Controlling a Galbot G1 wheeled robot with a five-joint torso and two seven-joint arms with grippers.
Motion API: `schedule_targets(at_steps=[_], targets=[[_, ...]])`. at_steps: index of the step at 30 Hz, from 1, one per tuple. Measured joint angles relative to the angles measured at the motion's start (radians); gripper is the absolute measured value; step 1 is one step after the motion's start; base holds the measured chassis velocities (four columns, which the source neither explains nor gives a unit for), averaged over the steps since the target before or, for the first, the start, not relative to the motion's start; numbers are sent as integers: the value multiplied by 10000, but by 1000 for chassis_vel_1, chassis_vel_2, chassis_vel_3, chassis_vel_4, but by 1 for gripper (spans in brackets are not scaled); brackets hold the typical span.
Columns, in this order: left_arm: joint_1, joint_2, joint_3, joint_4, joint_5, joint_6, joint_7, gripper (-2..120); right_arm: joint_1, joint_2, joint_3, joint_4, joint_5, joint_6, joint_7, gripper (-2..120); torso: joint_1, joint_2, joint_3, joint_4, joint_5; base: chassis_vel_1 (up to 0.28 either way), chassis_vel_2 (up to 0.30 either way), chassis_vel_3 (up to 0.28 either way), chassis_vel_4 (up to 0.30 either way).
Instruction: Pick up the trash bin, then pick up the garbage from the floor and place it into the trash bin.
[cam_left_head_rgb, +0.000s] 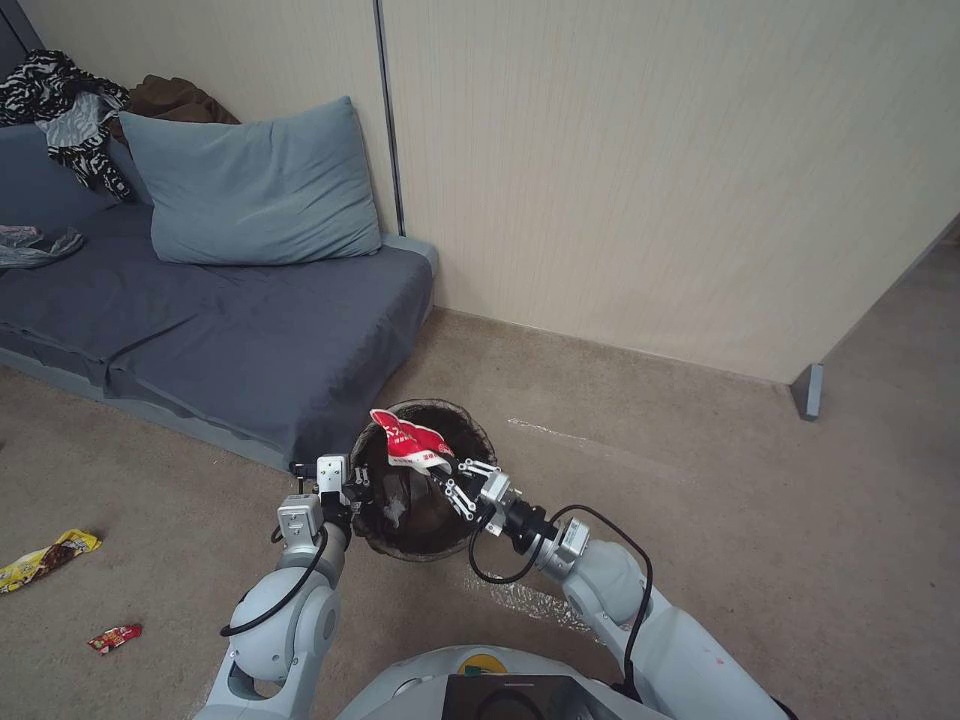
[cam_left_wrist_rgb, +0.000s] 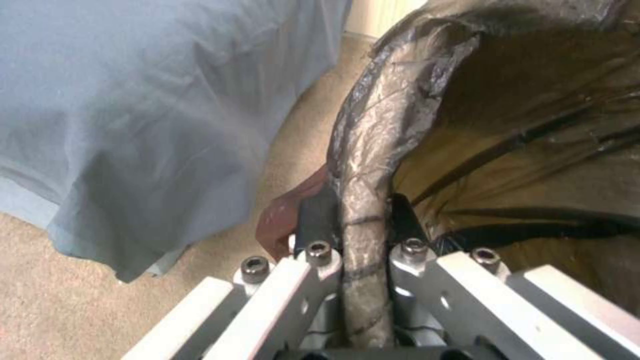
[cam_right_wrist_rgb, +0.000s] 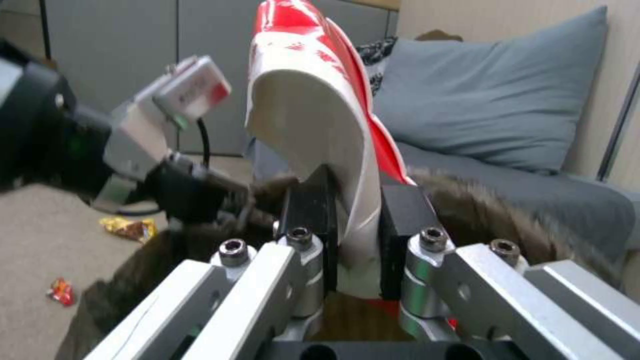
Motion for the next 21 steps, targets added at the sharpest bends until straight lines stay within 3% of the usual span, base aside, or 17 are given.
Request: schedule_targets(at_steps=[14,16,19,21], targets=[[-13,-9,-13,-56,-47,12,-23,2,-4,364,131,-1021,-408,287,-94,16,1,0,0,-1,1,0,0,0,0],[-11,-10,-23,-58,-49,14,-24,2,18,384,135,-1054,-426,289,-93,32,1,0,1,0,1,0,0,0,0],[-11,-10,-23,-58,-49,15,-25,2,29,395,142,-1062,-431,289,-91,37,0,0,0,0,1,0,0,0,0],[-13,-11,-23,-58,-49,17,-26,2,37,403,152,-1082,-440,289,-91,51,0,0,0,0,1,0,0,0,0]])
